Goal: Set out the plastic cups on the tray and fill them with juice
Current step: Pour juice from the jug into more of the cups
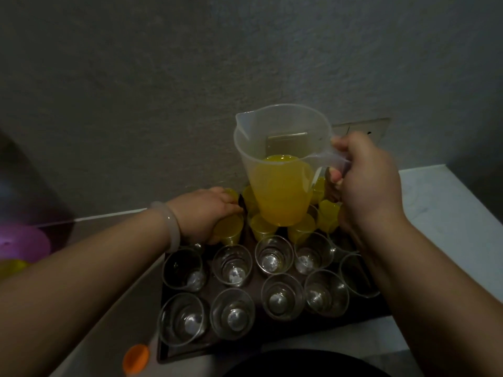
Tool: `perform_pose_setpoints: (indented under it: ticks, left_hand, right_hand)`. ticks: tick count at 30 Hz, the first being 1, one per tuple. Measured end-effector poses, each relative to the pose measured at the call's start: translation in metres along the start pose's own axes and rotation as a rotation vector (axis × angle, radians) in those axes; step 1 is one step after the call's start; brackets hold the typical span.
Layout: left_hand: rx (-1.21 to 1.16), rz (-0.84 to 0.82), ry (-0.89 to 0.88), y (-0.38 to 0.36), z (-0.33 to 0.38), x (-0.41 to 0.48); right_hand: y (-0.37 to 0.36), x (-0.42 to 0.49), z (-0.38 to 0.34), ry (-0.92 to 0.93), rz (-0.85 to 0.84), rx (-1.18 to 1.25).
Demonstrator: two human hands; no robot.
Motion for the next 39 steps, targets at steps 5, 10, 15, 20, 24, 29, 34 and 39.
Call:
perform_pose_setpoints:
  ticks: [5, 10, 15, 20, 24, 29, 34, 39]
  left_hand:
    - [0.018, 0.01, 0.002, -0.001, 0.001, -0.002]
    - [-0.026, -0.018, 0.027, -0.003, -0.004, -0.004]
    - [-0.187, 0.017, 0.063, -0.006, -0.01, -0.017]
    - [-0.248, 0.214, 0.308, -0.006, -0.027, -0.038]
    - [-0.273, 0.231, 0.562, -0.009, -0.036, -0.056]
    - [-0.282, 0.122, 0.71, -0.022, -0.029, -0.067]
    - [-0.305, 0.05, 0.754, -0.029, -0.017, -0.062]
    - [-0.372, 0.016, 0.816, -0.027, -0.011, -0.058]
  right_hand:
    - [-0.004, -0.004, 0.003, 0.006, -0.018, -0.007]
    - [-0.007, -0.008, 0.003, 0.011, 0.005, -0.023]
    - [-0.012, -0.011, 0.002, 0.01, 0.011, 0.008]
    - [-0.024, -0.018, 0.002, 0.021, 0.006, 0.033]
    - [-0.032, -0.025, 0.003, 0.031, 0.011, 0.031]
    - [-0.038, -0.032, 0.001, -0.002, 0.001, 0.092]
    - [-0.038, -0.033, -0.001, -0.003, -0.015, 0.084]
    - [-0.035, -0.029, -0.002, -0.005, -0.043, 0.024]
Point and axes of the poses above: each hand's wrist, its own x-axis towards the middle knuckle, its own y-axis out of the back of the hand, z = x × y, the point moved 1 cm from there along x, towards the middle knuckle, and after that the axes turned 14 degrees about y, right-handed, at the moved point
